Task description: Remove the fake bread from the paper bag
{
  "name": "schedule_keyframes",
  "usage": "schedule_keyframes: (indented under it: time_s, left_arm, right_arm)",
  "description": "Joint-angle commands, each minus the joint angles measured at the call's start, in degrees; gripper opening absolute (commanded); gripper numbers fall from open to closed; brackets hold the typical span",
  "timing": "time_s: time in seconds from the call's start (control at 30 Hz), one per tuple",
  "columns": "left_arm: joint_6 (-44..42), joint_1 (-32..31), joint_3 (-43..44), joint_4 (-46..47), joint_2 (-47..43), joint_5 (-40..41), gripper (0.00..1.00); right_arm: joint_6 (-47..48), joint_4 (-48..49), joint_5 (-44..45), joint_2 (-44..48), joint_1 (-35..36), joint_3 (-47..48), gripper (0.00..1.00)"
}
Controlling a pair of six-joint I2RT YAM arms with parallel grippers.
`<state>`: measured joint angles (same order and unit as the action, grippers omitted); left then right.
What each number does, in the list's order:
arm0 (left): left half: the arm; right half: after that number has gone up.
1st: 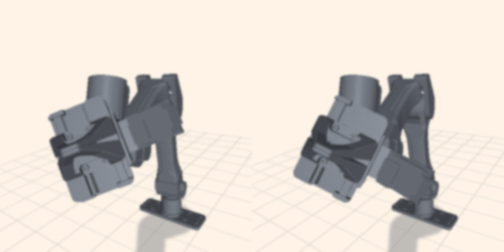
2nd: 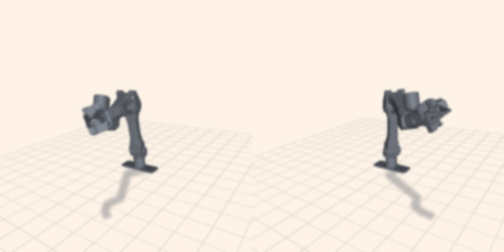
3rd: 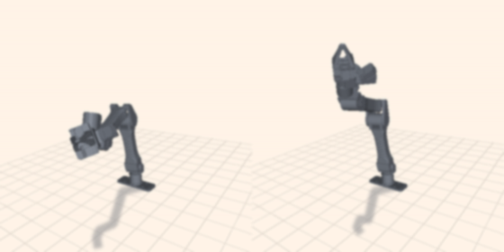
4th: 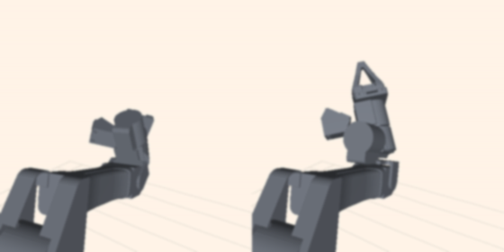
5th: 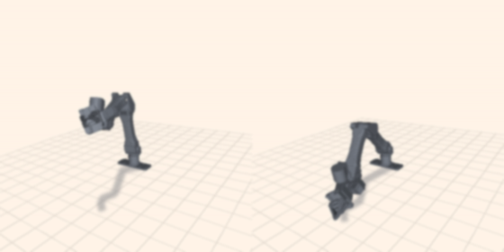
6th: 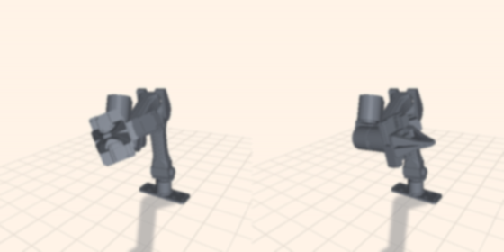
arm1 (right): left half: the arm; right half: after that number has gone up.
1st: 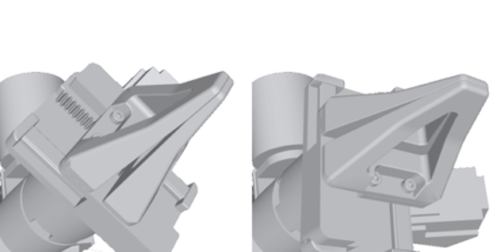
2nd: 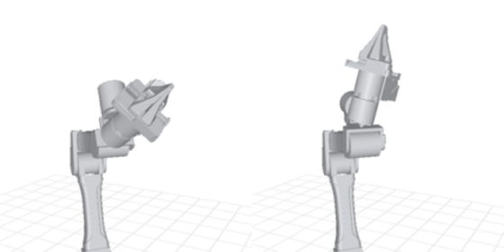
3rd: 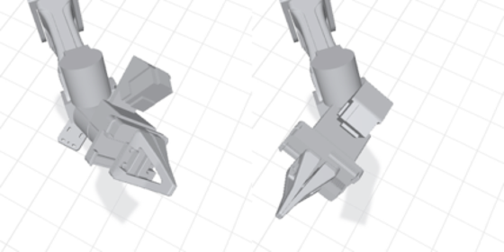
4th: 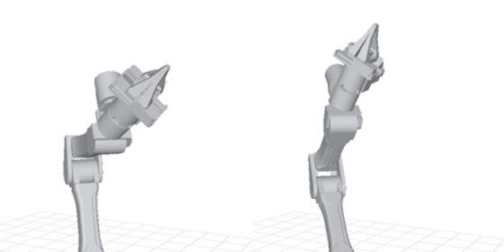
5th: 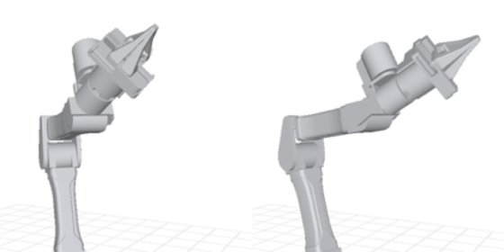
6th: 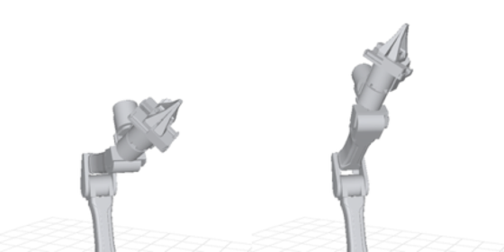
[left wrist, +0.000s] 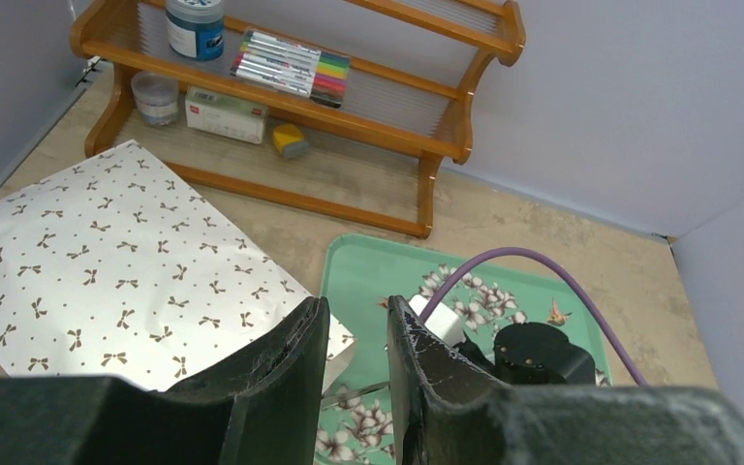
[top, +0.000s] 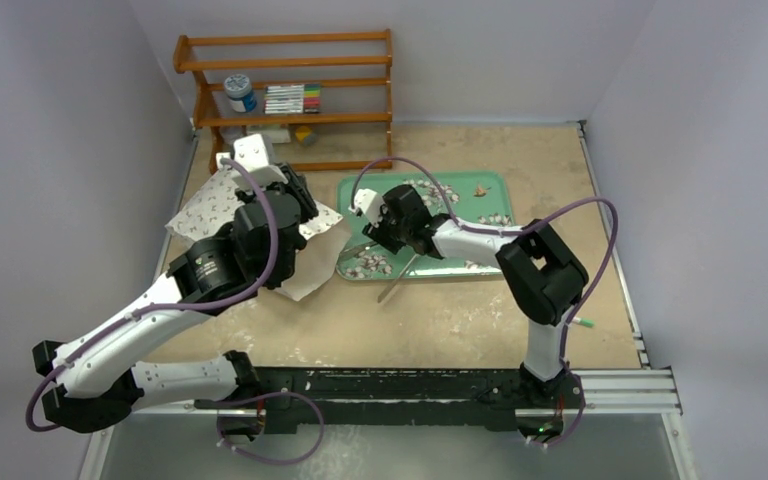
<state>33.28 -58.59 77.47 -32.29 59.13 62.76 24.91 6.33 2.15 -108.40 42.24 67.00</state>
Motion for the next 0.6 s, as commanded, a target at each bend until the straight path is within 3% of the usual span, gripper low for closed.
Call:
schedule_keyframes:
  time_s: [0.0,0.27,0.57]
  left_arm:
    - [-1.2,-0.2,2.8,0.3,0.7,2.1,0.29]
    - [-0.7,-0.2,3.6,-0.1,1.4,2.4,0.29]
    - [-0.2,-0.2,3.8,-1.1,0.4,2.7,0.29]
  right_arm:
    - [1.9,2.9,-5.9,0.1,-1.5,0.1,0.54]
    - [2.3,0.8,-9.8,-2.1,-2.7,1.2,0.45]
    - [1.3,-3.1,-9.9,-2.4,-2.8,2.4,0.21]
